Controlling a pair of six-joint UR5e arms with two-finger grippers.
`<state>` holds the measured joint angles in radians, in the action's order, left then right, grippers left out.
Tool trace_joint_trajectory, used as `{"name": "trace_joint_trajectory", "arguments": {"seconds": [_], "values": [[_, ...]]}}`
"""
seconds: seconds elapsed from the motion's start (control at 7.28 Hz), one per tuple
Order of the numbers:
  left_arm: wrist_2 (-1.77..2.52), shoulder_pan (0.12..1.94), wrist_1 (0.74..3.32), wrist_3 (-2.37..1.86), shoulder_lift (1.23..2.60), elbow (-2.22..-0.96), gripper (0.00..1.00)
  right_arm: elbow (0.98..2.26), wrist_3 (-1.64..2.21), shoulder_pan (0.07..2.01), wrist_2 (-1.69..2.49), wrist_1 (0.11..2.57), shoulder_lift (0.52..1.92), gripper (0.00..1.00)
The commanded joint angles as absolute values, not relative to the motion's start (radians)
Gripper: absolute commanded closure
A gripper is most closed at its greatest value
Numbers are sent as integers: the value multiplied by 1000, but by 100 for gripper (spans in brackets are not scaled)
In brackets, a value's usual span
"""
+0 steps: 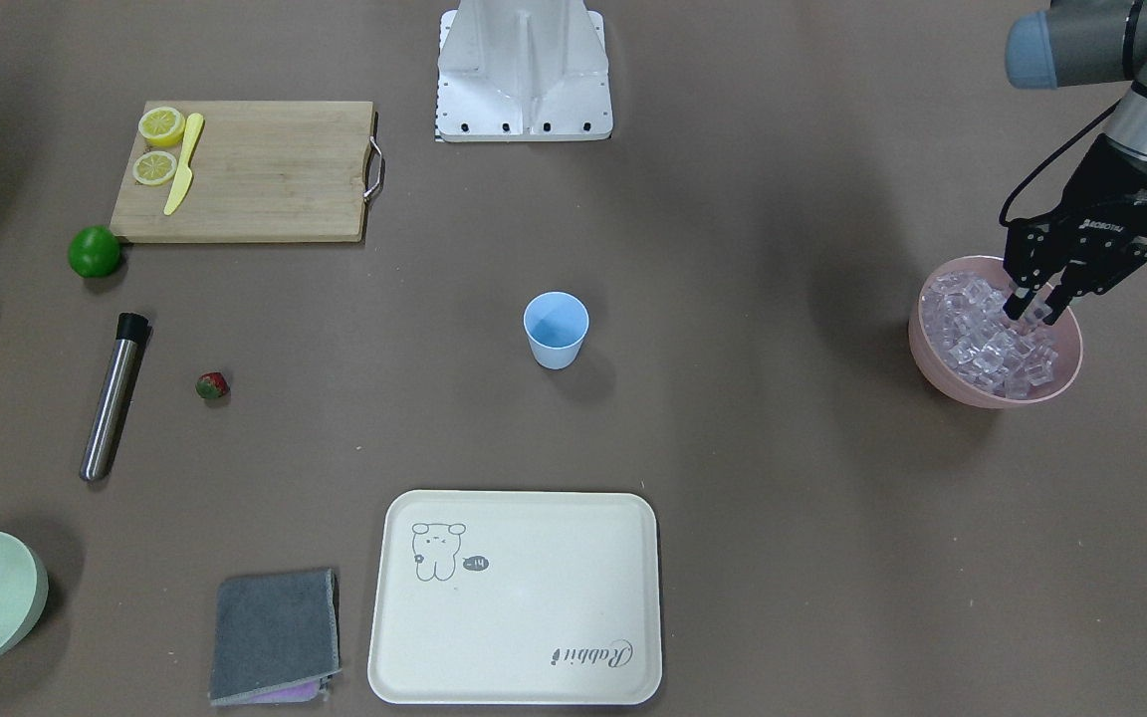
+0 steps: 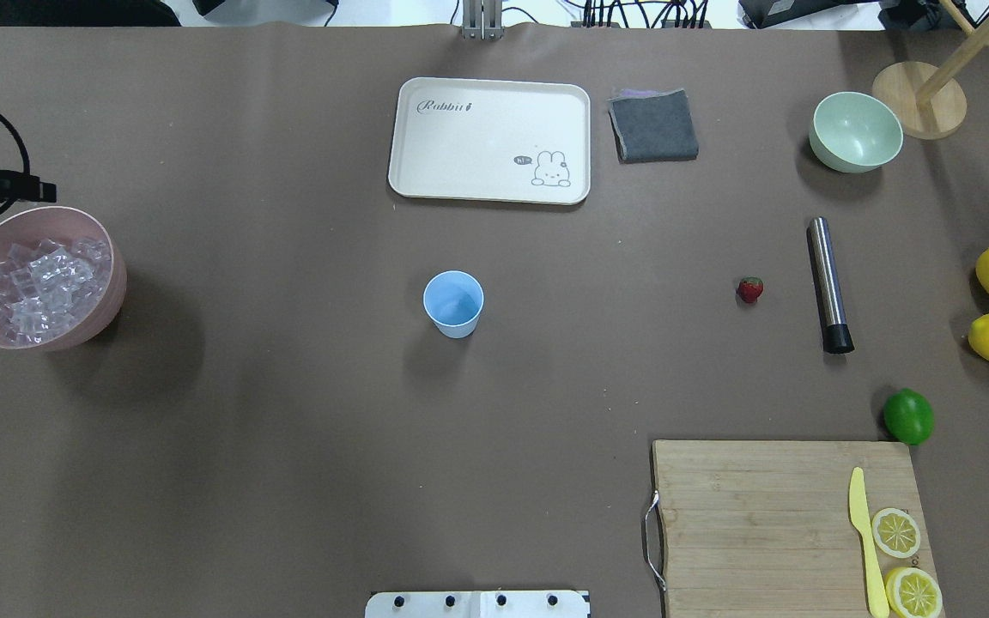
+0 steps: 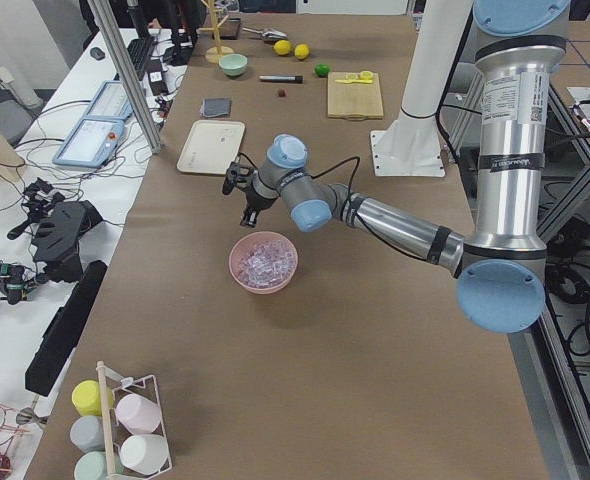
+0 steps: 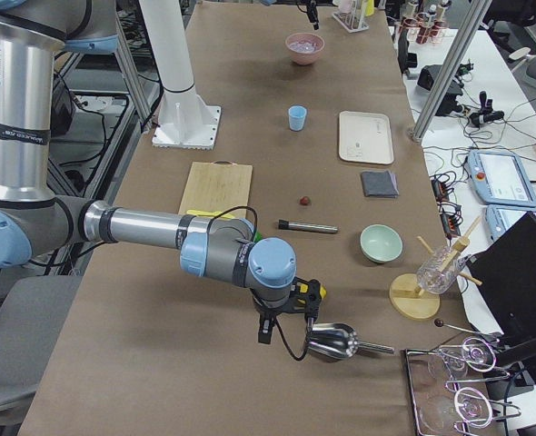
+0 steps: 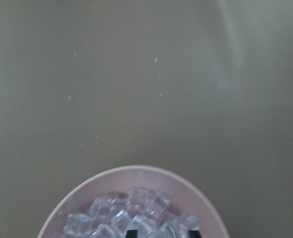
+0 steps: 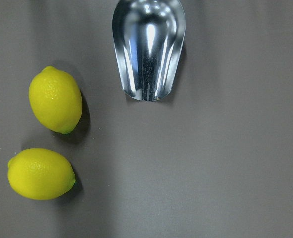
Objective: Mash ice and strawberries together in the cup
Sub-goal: 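Carry the ice cube with the left gripper over the blue cup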
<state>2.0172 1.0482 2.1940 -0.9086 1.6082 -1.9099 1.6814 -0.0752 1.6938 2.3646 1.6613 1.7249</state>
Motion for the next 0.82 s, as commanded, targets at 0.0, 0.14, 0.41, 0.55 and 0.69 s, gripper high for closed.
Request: {"name": "trace_joint_trajectory", "arguments": {"seconds": [0.0,0.14,0.41,0.55,0.69], "values": [[2007,912,2134,-1137,1803,-1905,100,1678,-75,1694,2365,1661,1723,0],[1961,844,2088,-1214,1875,-1905,100,1677,-75,1694,2367,1661,1721,0],[1735,604,1918,-1310,2058,-1892,100,1674,-75,1694,2365,1661,1715,0],[1648,536,1884,-1348,2131,-1846,100,1667,-75,1694,2365,1661,1713,0],[1623,499,1884,-1351,2155,-1815,100,1667,-75,1694,2365,1661,1713,0]]}}
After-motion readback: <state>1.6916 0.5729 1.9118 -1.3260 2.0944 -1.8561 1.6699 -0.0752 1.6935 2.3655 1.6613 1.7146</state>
